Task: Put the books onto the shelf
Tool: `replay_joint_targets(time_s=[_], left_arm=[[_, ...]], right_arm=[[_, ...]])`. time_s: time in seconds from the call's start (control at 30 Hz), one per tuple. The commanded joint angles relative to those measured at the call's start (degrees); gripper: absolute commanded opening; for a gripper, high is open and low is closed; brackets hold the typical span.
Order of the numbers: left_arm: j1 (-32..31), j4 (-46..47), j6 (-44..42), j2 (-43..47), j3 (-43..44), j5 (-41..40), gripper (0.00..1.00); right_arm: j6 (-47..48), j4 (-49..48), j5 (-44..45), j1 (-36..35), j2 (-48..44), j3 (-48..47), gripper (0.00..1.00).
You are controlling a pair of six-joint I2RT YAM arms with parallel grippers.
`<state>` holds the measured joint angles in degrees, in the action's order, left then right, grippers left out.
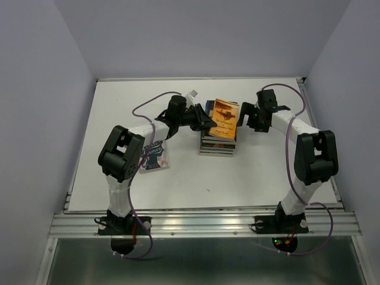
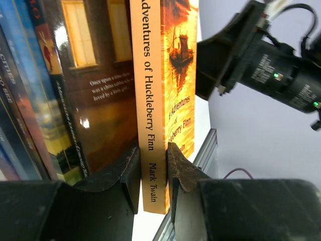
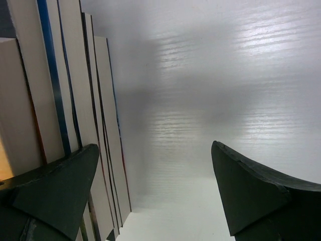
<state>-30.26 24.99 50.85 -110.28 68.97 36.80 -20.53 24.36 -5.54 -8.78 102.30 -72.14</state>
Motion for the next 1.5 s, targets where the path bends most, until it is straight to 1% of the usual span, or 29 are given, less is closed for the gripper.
replay_joint_targets(time_s=[0.0,0.03,0.07,0.1,0.17,0.27,0.33,0.37,0.4,0.43,0.53,0.57,0.7,0.77,0.83,0.87,0.9,0.97,1.0,1.03,1.07,1.1,1.13,1.17,1.23,1.3,1.33,1.37,1.47], left_arm=[[0.2,-7.6,-4.9,0.0,7.9,-3.3,0.17],[0.1,-9.5,-5.7,0.0,8.7,-4.3,0.22],[0.1,-12.0,-7.0,0.2,9.5,-5.2,0.31],[0.1,-13.0,-7.5,0.5,9.8,-7.2,0.5],[0.1,-13.7,-8.4,1.5,9.8,-9.1,0.62],[0.1,-17.4,-9.6,2.3,10.8,-12.2,0.59],[0.1,-19.7,-11.9,2.2,11.9,-13.5,0.73],[0.1,-20.8,-12.3,2.1,12.3,-13.3,0.87],[0.1,-21.2,-12.9,2.1,12.6,-13.4,0.96],[0.1,-21.6,-13.2,2.1,12.7,-13.3,0.99],[0.1,-24.1,-13.9,3.7,13.1,-16.1,0.99],[0.1,-24.9,-14.3,5.1,13.2,-16.8,0.99],[0.5,-30.6,-15.9,9.5,14.5,-25.1,0.99],[1.2,-34.0,-16.0,12.6,13.9,-27.7,0.99],[3.2,-35.5,-16.0,15.5,11.8,-31.2,0.99],[4.0,-36.1,-15.7,19.1,8.1,-32.4,0.99],[6.2,-36.2,-14.4,21.4,5.8,-35.4,0.99],[9.2,-35.9,-13.2,28.2,-2.5,-36.2,0.99],[10.8,-35.8,-12.0,30.5,-5.1,-38.2,0.99],[14.7,-35.9,-11.1,32.4,-7.9,-38.4,0.99],[16.6,-36.0,-10.8,36.0,-13.1,-38.3,0.99],[18.1,-36.1,-9.7,37.6,-15.4,-38.4,0.99],[19.7,-36.4,-9.2,38.9,-17.7,-38.4,0.99],[22.1,-37.0,-8.7,41.1,-19.6,-38.3,0.99],[24.0,-37.0,-6.7,43.0,-25.5,-37.4,0.99],[27.4,-36.1,-5.9,45.8,-30.5,-34.9,0.99],[28.4,-34.8,-5.7,47.5,-32.0,-34.6,0.99],[29.7,-32.7,-6.0,48.2,-35.1,-33.6,0.99],[33.1,-27.2,-6.9,48.7,-38.9,-30.6,0.99]], right_arm=[[-1.3,-1.9,1.6,-0.7,-2.7,0.4,1.0],[-1.2,-1.9,1.7,-0.7,-2.8,0.5,1.0],[-1.1,-1.6,1.8,-0.7,-2.8,0.4,1.0],[-1.2,-1.6,2.1,-0.7,-3.1,0.5,1.0],[-1.0,-1.3,2.5,-0.7,-3.2,0.4,1.0],[-0.8,-1.2,3.0,-0.7,-3.6,0.4,1.0],[-0.8,-0.9,3.6,-0.7,-3.8,0.2,1.0],[-0.8,-0.6,3.7,-0.7,-4.0,0.2,1.0],[-0.7,-0.5,4.2,-0.7,-4.1,0.0,1.0],[-0.7,-0.2,4.9,-0.7,-4.4,-0.2,1.0],[-1.0,1.6,10.0,-0.7,-5.8,-1.2,1.0],[-1.3,3.0,13.7,-0.7,-6.5,-1.6,1.0],[-1.6,4.1,20.8,-0.7,-11.8,-2.0,1.0],[-0.7,4.7,22.1,-0.7,-14.9,-2.8,1.0],[1.1,5.1,20.3,-1.6,-16.5,-4.0,1.0],[2.1,5.0,19.9,-3.0,-18.0,-4.6,1.0],[2.8,4.2,20.7,-7.7,-18.9,-5.3,1.0],[6.5,-0.2,21.2,-14.0,-21.3,-5.1,1.0],[7.1,-1.5,18.1,-16.6,-21.4,-5.7,1.0],[6.6,-2.3,14.4,-20.1,-21.0,-6.5,1.0],[5.9,-4.0,10.6,-21.4,-18.9,-7.1,1.0],[5.5,-4.8,5.6,-23.0,-17.3,-8.8,1.0],[5.8,-4.9,3.3,-24.8,-15.4,-10.0,1.0],[5.9,-4.8,2.3,-28.6,-13.2,-11.3,1.0],[5.3,-4.3,-1.3,-32.9,-6.0,-15.2,1.0],[3.8,-4.2,-4.9,-34.9,-1.0,-17.6,1.0],[2.0,-4.1,-5.7,-35.6,3.8,-19.9,1.0],[1.8,-4.1,-7.2,-36.9,6.1,-21.1,1.0],[1.3,-4.8,-9.5,-37.5,13.8,-25.7,1.0]])
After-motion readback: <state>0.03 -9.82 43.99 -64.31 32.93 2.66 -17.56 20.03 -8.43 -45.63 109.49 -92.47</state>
